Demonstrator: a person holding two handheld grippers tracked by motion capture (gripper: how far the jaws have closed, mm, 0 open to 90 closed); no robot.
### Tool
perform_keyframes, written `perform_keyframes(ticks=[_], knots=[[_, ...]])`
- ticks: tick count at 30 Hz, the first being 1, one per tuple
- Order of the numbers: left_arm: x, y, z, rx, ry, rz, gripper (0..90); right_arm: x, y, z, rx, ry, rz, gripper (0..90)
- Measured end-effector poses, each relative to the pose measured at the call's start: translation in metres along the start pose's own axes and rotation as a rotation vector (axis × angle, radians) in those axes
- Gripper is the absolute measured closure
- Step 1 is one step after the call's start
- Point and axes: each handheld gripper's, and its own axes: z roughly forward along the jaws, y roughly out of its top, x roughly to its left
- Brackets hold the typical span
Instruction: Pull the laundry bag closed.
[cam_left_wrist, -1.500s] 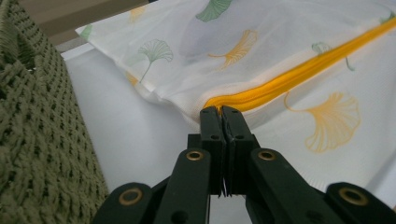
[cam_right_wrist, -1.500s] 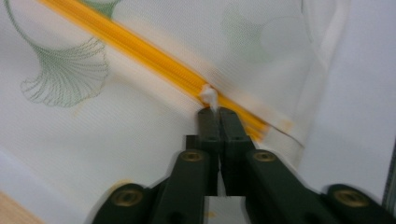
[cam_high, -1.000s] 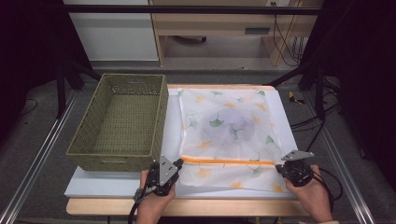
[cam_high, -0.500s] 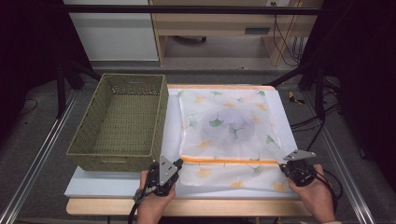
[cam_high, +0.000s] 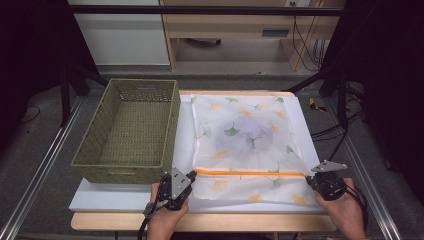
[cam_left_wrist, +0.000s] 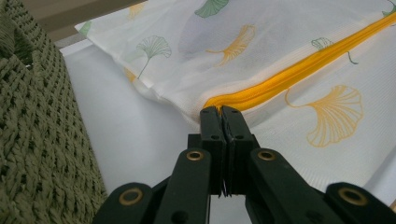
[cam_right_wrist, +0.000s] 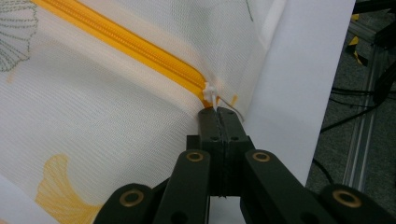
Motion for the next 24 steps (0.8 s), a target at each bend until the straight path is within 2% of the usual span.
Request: perform_keyframes(ticks=[13,20,24], knots=[[0.000,-0.002,0.002,0.009,0.003,0.000,88.5,-0.005,-0.003,0.000,0.002,-0.010,0.015,90.0],[-0.003,-0.006,0.006,0.028,-0.006,0.014,88.4,-0.007,-0.003,-0.001,-0.008,-0.020,0.022,90.0],[-0.007,-0.010,0.011,0.056,-0.014,0.034,88.4,-0.009,-0.003,-0.004,-0.022,-0.031,0.027,90.0]])
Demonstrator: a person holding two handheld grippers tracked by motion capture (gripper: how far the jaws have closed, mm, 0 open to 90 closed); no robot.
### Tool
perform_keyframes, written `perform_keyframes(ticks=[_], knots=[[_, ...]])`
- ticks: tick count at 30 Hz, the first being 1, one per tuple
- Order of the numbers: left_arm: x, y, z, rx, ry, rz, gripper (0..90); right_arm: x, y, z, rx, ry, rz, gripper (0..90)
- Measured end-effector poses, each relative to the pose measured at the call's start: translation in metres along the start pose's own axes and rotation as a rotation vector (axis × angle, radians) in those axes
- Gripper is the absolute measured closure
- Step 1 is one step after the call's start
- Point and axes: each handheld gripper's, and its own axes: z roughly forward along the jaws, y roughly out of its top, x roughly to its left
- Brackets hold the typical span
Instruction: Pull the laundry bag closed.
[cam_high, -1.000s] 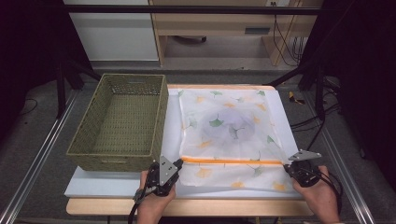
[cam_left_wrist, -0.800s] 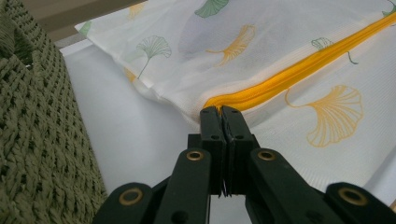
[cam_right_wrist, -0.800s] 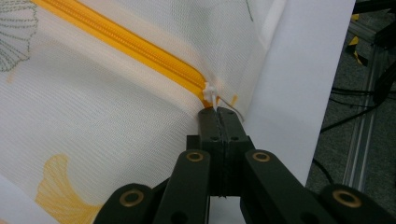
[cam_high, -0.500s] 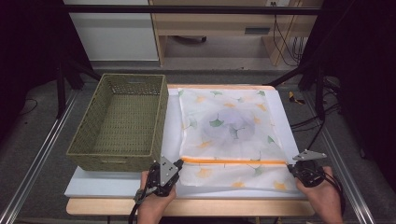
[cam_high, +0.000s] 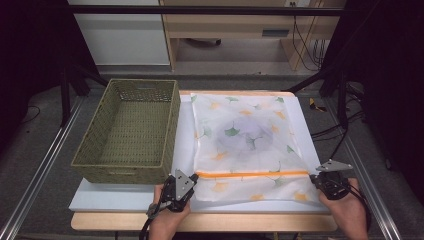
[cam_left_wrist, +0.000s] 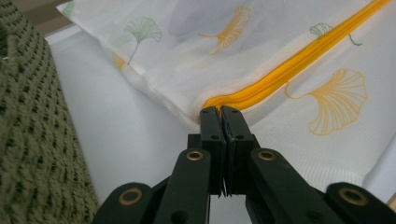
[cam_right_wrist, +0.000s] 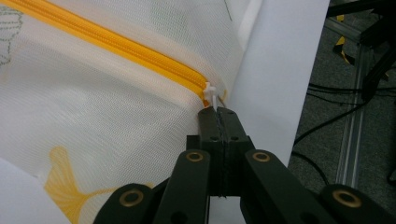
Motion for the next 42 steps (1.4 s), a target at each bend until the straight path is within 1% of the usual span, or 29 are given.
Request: perform_keyframes(ticks=[1,3,4,5,6,7,8,9,10,11,12,13,15,17,19,21,22,29,35,37,40,42], knots=[[0.000,0.000,0.000,0.000,0.000,0.000,88.3,0.000,0.000,0.000,0.000,0.000,0.000,90.0],[-0.002,0.000,0.001,0.004,-0.001,0.009,88.3,-0.002,-0.001,-0.002,-0.007,-0.002,0.014,90.0],[-0.002,0.000,0.002,-0.003,0.004,0.021,88.3,-0.002,-0.002,-0.002,-0.009,-0.003,0.015,90.0],[-0.002,0.000,0.002,0.001,0.005,0.021,88.3,-0.002,-0.002,-0.002,-0.012,-0.002,0.016,90.0],[-0.003,-0.001,0.002,0.008,0.002,0.008,88.3,-0.002,-0.002,-0.002,-0.012,-0.002,0.017,90.0],[-0.002,-0.001,0.003,0.003,0.005,0.016,88.3,-0.002,-0.002,-0.003,-0.015,-0.001,0.016,90.0],[-0.002,-0.002,0.003,0.014,0.004,0.006,88.2,-0.001,-0.001,-0.003,-0.021,0.000,0.015,90.0],[-0.001,-0.002,0.003,0.015,0.004,0.004,88.3,-0.001,-0.001,-0.003,-0.023,-0.001,0.016,90.0],[-0.001,-0.002,0.003,0.015,0.004,0.004,88.2,0.000,-0.001,-0.004,-0.025,-0.001,0.013,90.0],[-0.001,-0.003,0.004,0.031,0.005,0.013,88.2,0.000,-0.001,-0.004,-0.027,0.000,0.013,90.0],[-0.001,-0.003,0.005,0.028,0.010,0.021,88.1,0.000,-0.001,-0.004,-0.027,0.003,0.013,90.0],[-0.002,-0.004,0.005,0.039,0.007,0.014,88.1,0.000,-0.001,-0.004,-0.030,0.002,0.009,90.0],[-0.001,-0.004,0.005,0.046,0.012,0.022,88.0,0.002,-0.002,-0.003,-0.028,0.005,0.005,90.0],[0.000,-0.005,0.004,0.044,0.014,0.009,87.9,0.004,-0.002,-0.001,-0.022,0.015,-0.004,90.0],[0.002,-0.006,0.004,0.056,0.017,0.017,87.9,0.006,-0.002,0.001,-0.012,0.023,-0.006,90.0],[0.002,-0.006,0.005,0.051,0.018,0.003,87.8,0.008,-0.002,0.002,-0.013,0.028,-0.009,90.0],[0.003,-0.007,0.005,0.058,0.018,0.008,87.8,0.008,-0.002,0.002,-0.014,0.029,-0.007,90.0],[0.003,-0.007,0.005,0.060,0.014,0.008,87.7,0.008,-0.003,0.003,-0.013,0.040,-0.007,90.0],[0.003,-0.007,0.005,0.055,0.012,0.004,87.3,0.007,-0.005,0.003,-0.028,0.052,-0.002,89.7],[0.004,-0.007,0.005,0.044,0.013,-0.002,86.6,0.007,-0.005,0.003,-0.028,0.057,0.002,88.9],[0.004,-0.006,0.003,0.024,0.015,-0.004,83.1,0.007,-0.005,0.003,-0.035,0.057,0.011,83.9],[0.005,-0.004,0.001,0.003,0.015,-0.004,78.6,0.007,-0.005,0.002,-0.045,0.058,0.020,78.6]])
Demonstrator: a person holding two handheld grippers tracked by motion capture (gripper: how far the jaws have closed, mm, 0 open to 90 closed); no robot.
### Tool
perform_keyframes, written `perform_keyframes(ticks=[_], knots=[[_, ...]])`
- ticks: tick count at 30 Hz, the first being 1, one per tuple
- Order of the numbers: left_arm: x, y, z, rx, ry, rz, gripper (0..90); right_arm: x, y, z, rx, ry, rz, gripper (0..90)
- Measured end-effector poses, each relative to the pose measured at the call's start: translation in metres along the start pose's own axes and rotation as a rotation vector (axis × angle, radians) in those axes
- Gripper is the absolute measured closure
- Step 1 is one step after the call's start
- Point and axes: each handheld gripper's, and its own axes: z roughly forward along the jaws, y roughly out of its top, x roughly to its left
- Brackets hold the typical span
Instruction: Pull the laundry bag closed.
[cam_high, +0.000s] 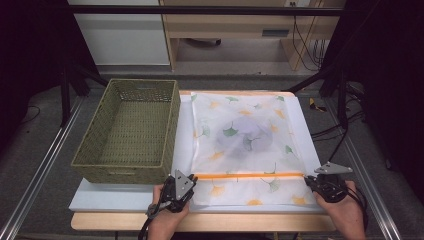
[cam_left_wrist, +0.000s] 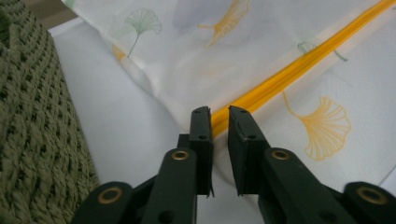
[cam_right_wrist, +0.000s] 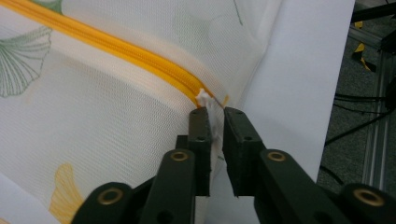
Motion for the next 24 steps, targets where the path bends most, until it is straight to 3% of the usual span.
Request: perform_keyframes(ticks=[8,11,17,20,24], knots=[[0.000,0.008,-0.005,-0.083,-0.031,-0.050,47.1,0.001,0.008,-0.008,-0.111,0.049,0.079,48.2],[-0.001,0.013,-0.009,-0.115,-0.060,-0.082,39.5,0.004,0.015,-0.011,-0.154,0.074,0.099,38.3],[-0.001,0.031,-0.022,-0.173,-0.119,-0.127,25.7,0.012,0.030,-0.021,-0.263,0.068,0.111,19.5],[0.002,0.041,-0.030,-0.183,-0.148,-0.159,20.5,0.014,0.036,-0.028,-0.330,0.078,0.119,14.4],[0.008,0.052,-0.042,-0.215,-0.159,-0.178,16.4,0.015,0.042,-0.035,-0.371,0.060,0.119,11.7]])
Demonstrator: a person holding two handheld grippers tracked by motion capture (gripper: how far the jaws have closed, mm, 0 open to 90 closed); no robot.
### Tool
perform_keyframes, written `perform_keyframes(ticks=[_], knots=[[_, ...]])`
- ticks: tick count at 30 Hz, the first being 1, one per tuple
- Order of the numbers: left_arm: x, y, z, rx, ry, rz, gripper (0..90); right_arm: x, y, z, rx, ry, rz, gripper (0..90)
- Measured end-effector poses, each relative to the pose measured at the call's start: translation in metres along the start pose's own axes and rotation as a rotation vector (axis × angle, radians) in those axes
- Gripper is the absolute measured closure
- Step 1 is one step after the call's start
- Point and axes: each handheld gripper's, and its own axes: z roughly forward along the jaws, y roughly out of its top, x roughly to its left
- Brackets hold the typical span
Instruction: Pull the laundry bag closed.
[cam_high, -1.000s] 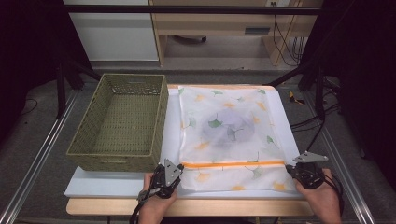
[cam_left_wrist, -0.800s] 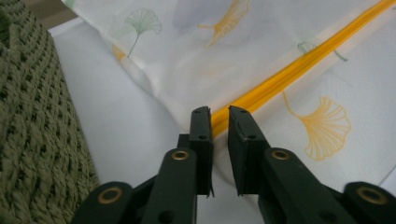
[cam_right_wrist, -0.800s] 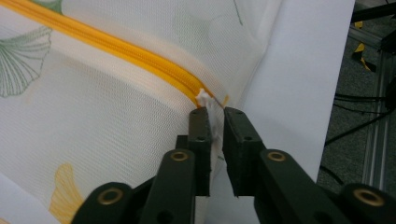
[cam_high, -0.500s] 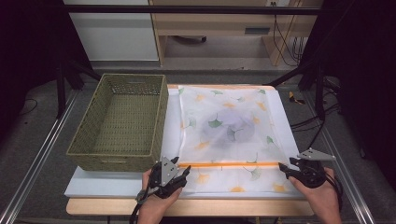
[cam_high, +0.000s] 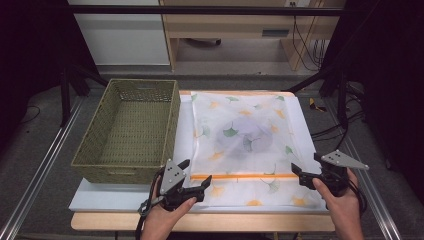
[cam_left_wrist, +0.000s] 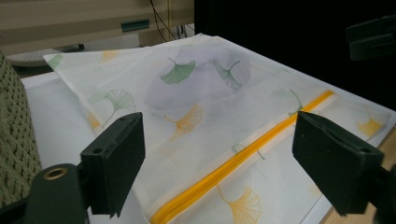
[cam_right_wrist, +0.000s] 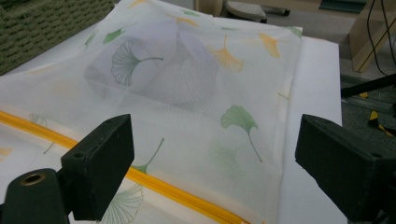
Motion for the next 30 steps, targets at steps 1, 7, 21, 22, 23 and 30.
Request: perform_keyframes(ticks=[1,7,21,22,23,30], knots=[[0.001,0.003,-0.003,-0.008,0.000,-0.001,15.4,0.000,0.001,-0.001,-0.010,0.002,0.004,11.3],[0.016,0.019,-0.023,-0.059,0.025,-0.018,13.6,-0.002,0.003,-0.006,-0.030,0.002,0.014,10.2],[0.060,0.031,-0.060,-0.119,0.130,-0.060,11.9,-0.015,-0.001,-0.010,-0.014,-0.037,0.025,9.9],[0.063,0.031,-0.062,-0.119,0.135,-0.062,11.9,-0.015,-0.001,-0.010,-0.011,-0.040,0.026,10.0],[0.067,0.031,-0.064,-0.118,0.142,-0.064,11.9,-0.016,-0.002,-0.010,-0.011,-0.044,0.024,10.1],[0.091,0.027,-0.078,-0.120,0.198,-0.084,11.1,-0.024,-0.006,-0.012,-0.005,-0.070,0.028,12.7]])
